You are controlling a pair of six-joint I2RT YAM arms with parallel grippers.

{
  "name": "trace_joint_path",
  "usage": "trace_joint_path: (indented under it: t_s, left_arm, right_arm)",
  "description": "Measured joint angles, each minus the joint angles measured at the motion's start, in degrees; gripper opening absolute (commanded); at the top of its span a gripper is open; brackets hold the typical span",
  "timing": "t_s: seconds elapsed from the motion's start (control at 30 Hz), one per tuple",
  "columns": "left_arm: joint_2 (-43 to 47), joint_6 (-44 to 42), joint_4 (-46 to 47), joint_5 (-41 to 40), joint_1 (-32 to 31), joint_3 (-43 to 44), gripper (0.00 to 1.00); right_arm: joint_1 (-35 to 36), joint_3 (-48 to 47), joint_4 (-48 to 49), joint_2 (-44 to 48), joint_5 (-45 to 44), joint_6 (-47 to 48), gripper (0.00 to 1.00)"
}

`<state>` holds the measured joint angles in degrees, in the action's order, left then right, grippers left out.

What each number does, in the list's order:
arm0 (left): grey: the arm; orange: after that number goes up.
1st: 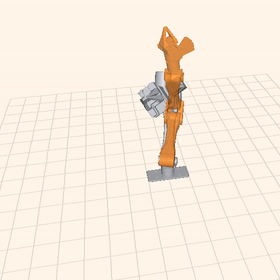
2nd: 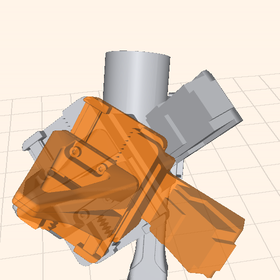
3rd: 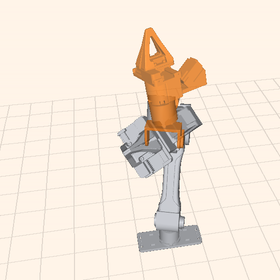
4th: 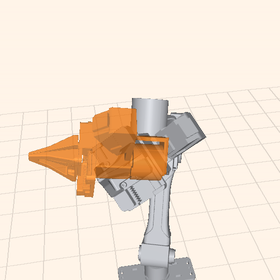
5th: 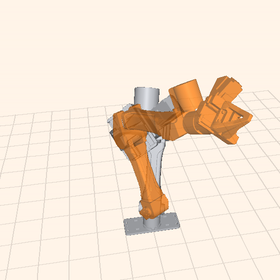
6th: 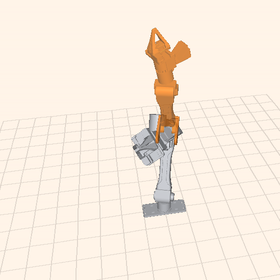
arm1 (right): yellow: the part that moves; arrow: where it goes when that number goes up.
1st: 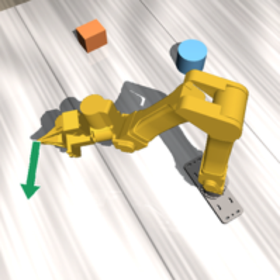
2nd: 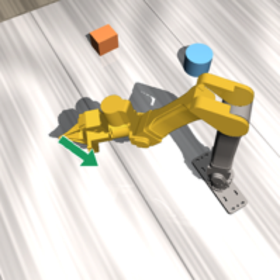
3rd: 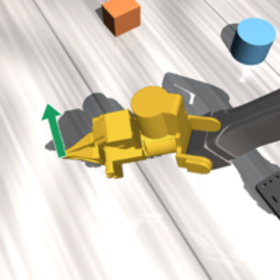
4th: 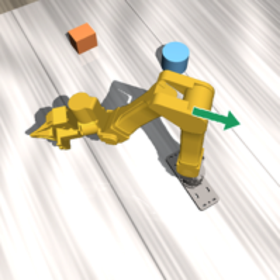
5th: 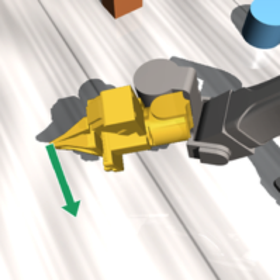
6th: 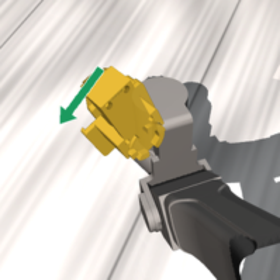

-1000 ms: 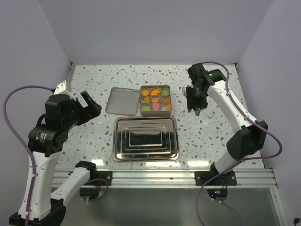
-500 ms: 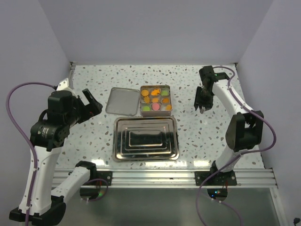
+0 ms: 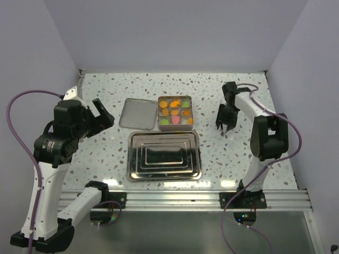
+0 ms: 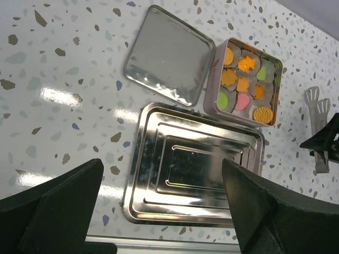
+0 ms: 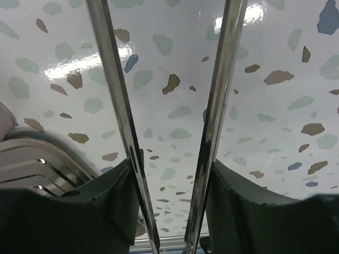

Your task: Pack the cookies

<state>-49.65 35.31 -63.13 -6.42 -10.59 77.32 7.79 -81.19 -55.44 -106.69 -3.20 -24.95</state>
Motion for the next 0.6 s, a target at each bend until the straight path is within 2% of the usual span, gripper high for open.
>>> trace_joint_path:
  t_s: [0.17, 0.6]
  left_arm:
    - [-0.1, -0.4, -0.3, -0.9, 0.0, 0.1, 1.0]
    - [-1.1, -0.5, -0.3, -1.3, 0.0, 0.1, 1.0]
  right_arm:
    - [-0.6, 2.3, 1.2, -0.6, 0.8, -0.3, 0.6]
    - [-0.7, 4.7, 2.6, -3.4, 1.0, -0.3, 0.69]
